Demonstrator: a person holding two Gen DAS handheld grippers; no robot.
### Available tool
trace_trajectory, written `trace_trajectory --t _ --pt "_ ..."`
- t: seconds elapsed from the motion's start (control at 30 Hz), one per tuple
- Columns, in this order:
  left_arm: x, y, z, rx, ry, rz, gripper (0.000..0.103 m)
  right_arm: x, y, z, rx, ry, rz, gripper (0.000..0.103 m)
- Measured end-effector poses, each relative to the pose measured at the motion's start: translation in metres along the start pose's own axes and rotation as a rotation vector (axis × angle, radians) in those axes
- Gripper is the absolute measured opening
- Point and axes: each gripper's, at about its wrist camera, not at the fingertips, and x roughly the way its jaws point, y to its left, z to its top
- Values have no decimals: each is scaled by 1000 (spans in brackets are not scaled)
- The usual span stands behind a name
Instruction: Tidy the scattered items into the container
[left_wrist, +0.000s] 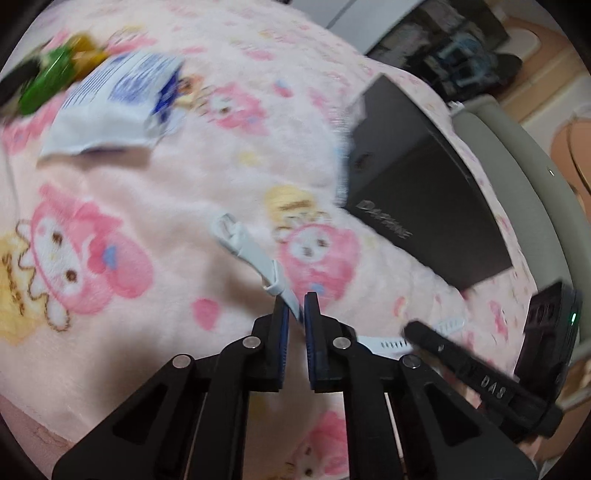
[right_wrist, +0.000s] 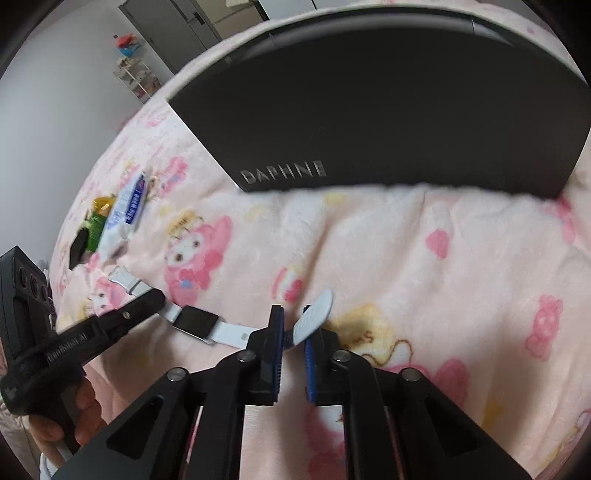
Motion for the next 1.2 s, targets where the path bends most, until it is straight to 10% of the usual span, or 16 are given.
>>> trace_trajectory --t 0.87,1.2 --pt "-28 -157 65 358 -89 -81 6 -138 -38 78 -27 -301 -3 6" --pt "19 -205 127 329 -53 -131 6 -136 -80 150 6 -307 -30 6"
